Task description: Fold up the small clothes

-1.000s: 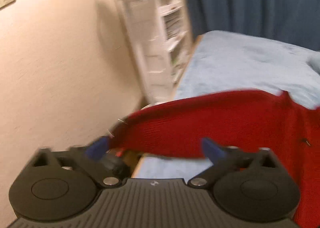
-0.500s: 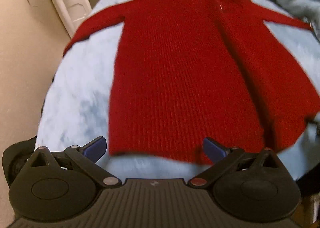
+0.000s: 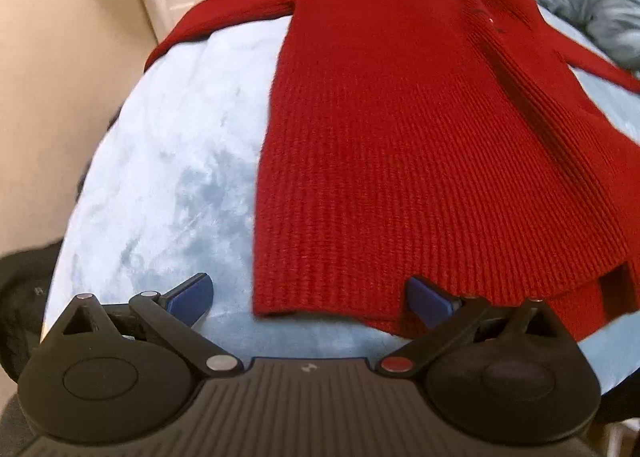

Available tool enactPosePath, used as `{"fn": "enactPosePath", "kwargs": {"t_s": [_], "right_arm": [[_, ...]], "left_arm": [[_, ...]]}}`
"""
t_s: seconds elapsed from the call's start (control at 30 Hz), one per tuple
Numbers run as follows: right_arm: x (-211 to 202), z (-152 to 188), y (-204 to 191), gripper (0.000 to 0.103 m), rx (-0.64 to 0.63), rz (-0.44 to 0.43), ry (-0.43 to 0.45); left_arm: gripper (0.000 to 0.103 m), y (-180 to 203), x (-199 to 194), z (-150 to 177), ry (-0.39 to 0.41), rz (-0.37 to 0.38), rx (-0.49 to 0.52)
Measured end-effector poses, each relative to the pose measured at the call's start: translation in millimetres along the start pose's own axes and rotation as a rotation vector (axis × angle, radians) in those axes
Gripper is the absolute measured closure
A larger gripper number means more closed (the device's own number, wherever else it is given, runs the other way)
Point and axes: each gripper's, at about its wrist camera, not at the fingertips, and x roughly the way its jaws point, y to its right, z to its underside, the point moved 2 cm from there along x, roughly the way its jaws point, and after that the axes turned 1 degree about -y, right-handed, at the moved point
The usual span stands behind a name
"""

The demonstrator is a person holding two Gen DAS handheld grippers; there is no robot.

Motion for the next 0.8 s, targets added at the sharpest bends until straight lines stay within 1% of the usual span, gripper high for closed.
{"fn": "enactPosePath", "kwargs": {"t_s": [0.03, 0.07, 0.1, 0.13, 0.2, 0.27, 0.33, 0.4, 0.43, 0.47, 0.5, 0.53, 0.57, 0.63, 0.73, 0.8], "right_arm": [[-11, 0, 1, 0.1, 0.017, 0.018, 0.024], [-20, -9, 1, 0.1, 0.026, 0.048, 0.069], [-29, -18, 5, 0.1, 0.047, 0.058, 0.112], [-34, -29, 10, 0.1, 0.067, 0.051, 0.126], [-37, -41, 15, 0.1, 0.066, 0.043, 0.114], [-36, -42, 8, 0.1, 0.005, 0.057, 0.113], [-35, -43, 2, 0.1, -0.036, 0.075, 0.118], [-34, -48, 1, 0.1, -0.013, 0.071, 0.116], [-32, -52, 1, 0.1, -0.001, 0.068, 0.117], [-32, -57, 0, 0.1, 0.009, 0.066, 0.12], [-32, -60, 1, 0.1, 0.017, 0.064, 0.125], [-31, -64, -1, 0.1, 0.024, 0.061, 0.13], [-32, -68, -1, 0.1, 0.028, 0.059, 0.133], [-32, -72, -2, 0.1, 0.026, 0.061, 0.137], [-29, -78, -1, 0.1, 0.026, 0.069, 0.133], [-26, -80, 2, 0.1, 0.041, 0.067, 0.122]], "left_arm": [[0.0, -3, 0, -1, -0.001, 0.006, -0.007], [0.0, -4, -1, -1, 0.001, 0.006, -0.004], [0.0, -4, -3, -1, 0.007, 0.003, 0.004], [0.0, -5, -3, 0, 0.015, 0.002, 0.012], [0.0, -6, -4, 1, 0.025, -0.001, 0.019], [0.0, -6, -6, 1, 0.032, 0.015, 0.028], [0.0, 0, -8, 2, 0.022, 0.057, 0.089], [0.0, 6, -12, 6, 0.018, 0.082, 0.18], [0.0, 9, -11, 8, 0.018, 0.081, 0.223], [0.0, 11, -9, 9, 0.015, 0.065, 0.263], [0.0, 12, -7, 10, 0.013, 0.04, 0.279], [0.0, 14, -5, 11, 0.015, 0.022, 0.274], [0.0, 10, -3, 8, 0.017, 0.017, 0.244], [0.0, -2, 0, -3, 0.027, 0.024, 0.138], [0.0, -27, 1, -19, 0.04, 0.056, -0.041], [0.0, -45, 6, -27, 0.03, 0.04, -0.143]]}}
